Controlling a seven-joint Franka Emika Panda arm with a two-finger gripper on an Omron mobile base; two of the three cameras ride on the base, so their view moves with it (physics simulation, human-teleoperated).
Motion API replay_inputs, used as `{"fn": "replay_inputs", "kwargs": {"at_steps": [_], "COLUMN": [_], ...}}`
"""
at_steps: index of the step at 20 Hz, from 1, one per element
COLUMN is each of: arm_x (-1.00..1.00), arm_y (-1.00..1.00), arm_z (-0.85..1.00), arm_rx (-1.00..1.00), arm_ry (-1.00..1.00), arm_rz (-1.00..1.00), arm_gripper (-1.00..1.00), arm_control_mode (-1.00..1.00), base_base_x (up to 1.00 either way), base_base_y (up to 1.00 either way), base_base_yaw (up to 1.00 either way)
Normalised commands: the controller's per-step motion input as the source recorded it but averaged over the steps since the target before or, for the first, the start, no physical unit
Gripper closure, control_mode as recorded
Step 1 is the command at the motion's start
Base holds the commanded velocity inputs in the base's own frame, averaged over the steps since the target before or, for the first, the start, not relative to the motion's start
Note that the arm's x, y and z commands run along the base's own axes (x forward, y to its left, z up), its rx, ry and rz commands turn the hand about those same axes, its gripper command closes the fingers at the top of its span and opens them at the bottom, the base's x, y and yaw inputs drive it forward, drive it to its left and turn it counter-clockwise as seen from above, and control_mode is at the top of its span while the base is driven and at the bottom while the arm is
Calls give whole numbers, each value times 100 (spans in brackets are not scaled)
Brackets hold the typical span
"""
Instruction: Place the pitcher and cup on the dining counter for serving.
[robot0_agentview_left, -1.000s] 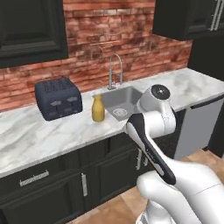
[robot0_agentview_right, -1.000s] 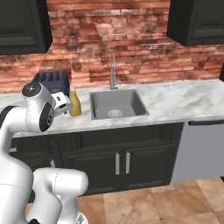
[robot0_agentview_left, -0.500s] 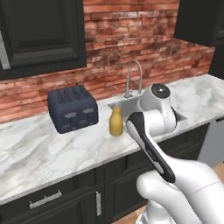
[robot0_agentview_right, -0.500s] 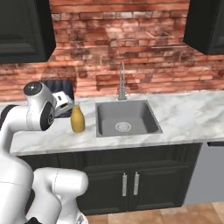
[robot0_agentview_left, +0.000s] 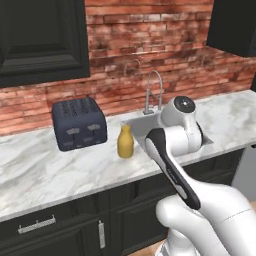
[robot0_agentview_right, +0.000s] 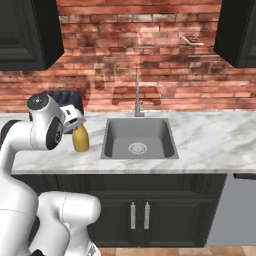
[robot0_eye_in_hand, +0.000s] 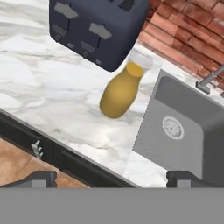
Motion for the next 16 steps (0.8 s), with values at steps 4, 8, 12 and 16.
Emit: {"fn": "replay_inputs", "kwargs": {"at_steps": [4,8,12,16], "arm_x": [0,0,7,27], "arm_y": [0,0,16,42], "arm_z": [0,0,0,0], "arm_rx": [0,2,11,13], "arm_ry": [0,0,0,0], "arm_rz": [0,-2,-21,-31], "arm_gripper": [-100,-100,-100,-100], "arm_control_mode": [100,-100,-100,-100], "base_base_x": [0,0,0,0], "base_base_y": [-14,0,0,0], "base_base_yaw": [-6,-3,0,0]}}
